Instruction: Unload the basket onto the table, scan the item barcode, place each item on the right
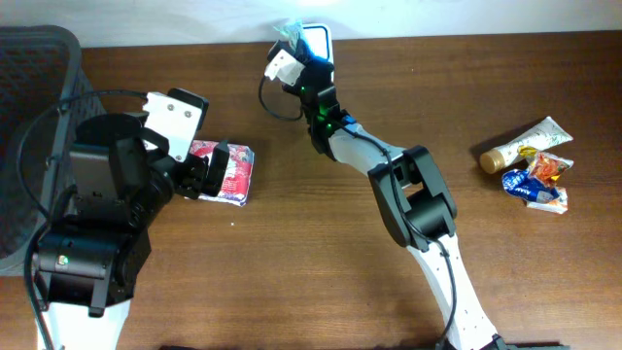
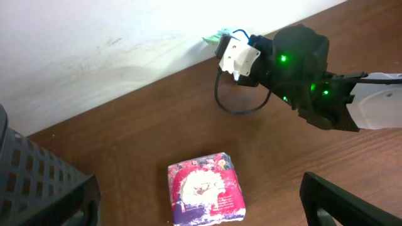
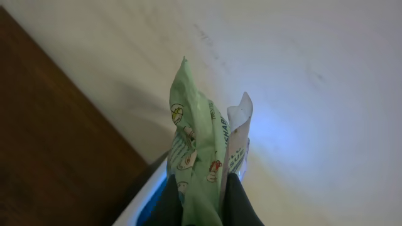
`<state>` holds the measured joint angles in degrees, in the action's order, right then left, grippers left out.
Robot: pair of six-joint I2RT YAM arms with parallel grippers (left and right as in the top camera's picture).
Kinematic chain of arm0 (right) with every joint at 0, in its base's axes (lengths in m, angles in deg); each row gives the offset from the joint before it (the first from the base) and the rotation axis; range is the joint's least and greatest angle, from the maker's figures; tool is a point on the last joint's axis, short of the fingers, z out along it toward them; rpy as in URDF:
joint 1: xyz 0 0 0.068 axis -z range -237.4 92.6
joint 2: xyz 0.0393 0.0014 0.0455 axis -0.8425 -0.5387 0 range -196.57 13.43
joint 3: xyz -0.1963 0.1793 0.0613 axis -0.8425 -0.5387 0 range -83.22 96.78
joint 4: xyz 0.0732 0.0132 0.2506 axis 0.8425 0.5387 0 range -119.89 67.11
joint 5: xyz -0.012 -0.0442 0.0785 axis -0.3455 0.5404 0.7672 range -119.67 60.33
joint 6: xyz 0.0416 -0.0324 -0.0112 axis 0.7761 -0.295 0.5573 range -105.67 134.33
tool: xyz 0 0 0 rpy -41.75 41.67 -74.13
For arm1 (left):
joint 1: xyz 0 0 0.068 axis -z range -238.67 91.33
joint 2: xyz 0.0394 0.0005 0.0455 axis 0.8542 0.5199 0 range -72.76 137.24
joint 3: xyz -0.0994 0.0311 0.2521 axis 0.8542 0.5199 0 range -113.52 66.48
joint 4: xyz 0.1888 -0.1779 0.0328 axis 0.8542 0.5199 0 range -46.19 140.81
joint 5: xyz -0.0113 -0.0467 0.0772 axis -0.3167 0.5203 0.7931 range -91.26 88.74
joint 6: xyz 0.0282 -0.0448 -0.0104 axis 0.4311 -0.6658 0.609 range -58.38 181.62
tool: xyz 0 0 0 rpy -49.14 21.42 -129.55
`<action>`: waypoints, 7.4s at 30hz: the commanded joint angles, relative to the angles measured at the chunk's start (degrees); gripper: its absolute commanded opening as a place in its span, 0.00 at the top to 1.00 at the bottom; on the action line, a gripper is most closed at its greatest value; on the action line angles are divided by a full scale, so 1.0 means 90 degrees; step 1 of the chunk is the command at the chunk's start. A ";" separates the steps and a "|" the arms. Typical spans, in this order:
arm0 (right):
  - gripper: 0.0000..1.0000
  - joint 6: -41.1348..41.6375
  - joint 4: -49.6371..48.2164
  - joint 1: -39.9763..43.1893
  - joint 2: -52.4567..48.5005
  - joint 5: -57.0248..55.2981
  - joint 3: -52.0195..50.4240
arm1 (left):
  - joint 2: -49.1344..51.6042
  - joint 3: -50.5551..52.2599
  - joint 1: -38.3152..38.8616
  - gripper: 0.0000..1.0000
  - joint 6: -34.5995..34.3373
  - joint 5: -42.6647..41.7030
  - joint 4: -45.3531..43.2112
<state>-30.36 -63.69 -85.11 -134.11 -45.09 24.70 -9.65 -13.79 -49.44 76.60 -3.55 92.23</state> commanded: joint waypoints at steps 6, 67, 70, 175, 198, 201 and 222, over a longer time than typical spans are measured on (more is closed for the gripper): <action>0.96 0.0313 -0.0022 -0.0046 0.0393 -0.0100 0.0143 | -0.0007 -0.0039 -0.0005 0.01 -0.0012 0.0073 0.0015; 0.10 0.4192 1.0234 0.0510 0.3713 0.5044 -0.0216 | -0.1783 -0.0039 -0.0199 0.01 -0.0474 0.1404 0.0602; 0.10 0.4762 0.9454 -0.0070 0.2790 0.5068 -0.0216 | -0.1785 -0.0039 -0.0199 0.01 -0.0474 0.1399 0.0763; 0.96 0.4403 0.9374 0.2769 0.4925 1.1533 -0.1163 | 0.0423 -0.0039 -0.0199 0.01 -0.1117 0.0097 0.0539; 0.96 0.5867 0.8735 0.2402 0.4957 0.9551 -0.1161 | 0.3373 -0.0039 -0.0318 0.01 -0.2193 -0.7871 -0.2778; 0.96 0.5773 0.8689 0.2229 0.4954 0.9479 -0.1161 | 0.3405 -0.0039 -0.0325 0.01 -0.2635 -0.7893 -0.3432; 0.96 0.5775 0.8694 0.1744 0.4962 0.9865 -0.1161 | 0.3524 -0.0039 -0.0347 0.63 -0.2730 -0.7407 -0.3466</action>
<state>22.71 13.83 -67.58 -91.49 39.39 13.79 21.43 -13.61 -53.46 51.49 -69.99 61.22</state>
